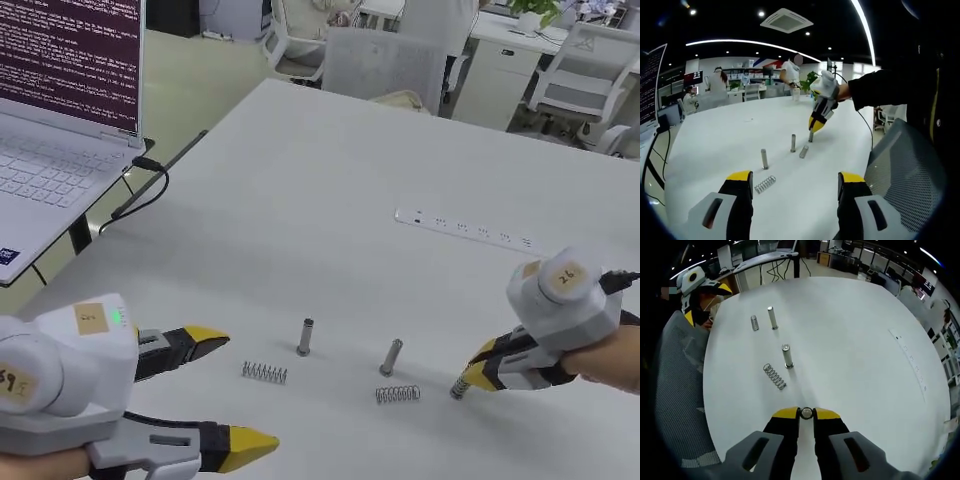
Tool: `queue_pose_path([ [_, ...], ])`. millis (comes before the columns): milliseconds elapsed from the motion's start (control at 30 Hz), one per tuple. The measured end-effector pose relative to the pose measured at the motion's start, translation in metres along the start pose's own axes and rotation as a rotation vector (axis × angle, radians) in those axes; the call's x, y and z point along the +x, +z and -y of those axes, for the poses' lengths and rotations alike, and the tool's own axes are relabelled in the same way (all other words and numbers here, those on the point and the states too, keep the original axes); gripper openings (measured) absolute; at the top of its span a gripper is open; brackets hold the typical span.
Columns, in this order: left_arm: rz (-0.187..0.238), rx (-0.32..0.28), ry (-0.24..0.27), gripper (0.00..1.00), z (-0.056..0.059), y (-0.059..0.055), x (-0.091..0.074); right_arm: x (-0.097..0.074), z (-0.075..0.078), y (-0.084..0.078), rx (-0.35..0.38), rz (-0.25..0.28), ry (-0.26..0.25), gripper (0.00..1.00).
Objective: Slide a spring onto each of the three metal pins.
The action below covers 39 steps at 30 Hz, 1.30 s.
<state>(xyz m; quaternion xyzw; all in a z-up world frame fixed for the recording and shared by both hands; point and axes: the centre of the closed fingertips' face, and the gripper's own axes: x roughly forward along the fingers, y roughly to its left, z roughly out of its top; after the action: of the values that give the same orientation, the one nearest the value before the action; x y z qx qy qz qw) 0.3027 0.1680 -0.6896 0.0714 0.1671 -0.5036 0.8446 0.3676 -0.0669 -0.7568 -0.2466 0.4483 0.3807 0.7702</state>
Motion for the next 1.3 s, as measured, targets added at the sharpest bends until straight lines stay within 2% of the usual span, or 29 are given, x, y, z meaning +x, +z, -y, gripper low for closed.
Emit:
queue_pose_path([
  [367, 0.001, 0.002, 0.001, 0.65, 0.001, 0.001, -0.001, -0.002, 0.0, -0.002, 0.005, 0.007, -0.007, 0.15],
  [667, 0.001, 0.003, -0.001, 0.65, 0.002, 0.001, -0.001, -0.009, 0.001, 0.004, 0.005, 0.036, -0.015, 0.2],
  [800, 0.002, 0.004, 0.0, 0.65, 0.001, 0.001, 0.0, -0.015, 0.001, 0.011, 0.002, 0.062, -0.022, 0.21],
  [1033, 0.002, 0.005, -0.006, 0.65, 0.002, 0.002, 0.002, -0.023, -0.005, 0.028, -0.05, 0.091, -0.028, 0.21],
  [1300, 0.004, 0.008, -0.006, 0.65, 0.002, 0.003, 0.001, -0.022, -0.024, 0.048, -0.11, 0.122, 0.021, 0.22],
])
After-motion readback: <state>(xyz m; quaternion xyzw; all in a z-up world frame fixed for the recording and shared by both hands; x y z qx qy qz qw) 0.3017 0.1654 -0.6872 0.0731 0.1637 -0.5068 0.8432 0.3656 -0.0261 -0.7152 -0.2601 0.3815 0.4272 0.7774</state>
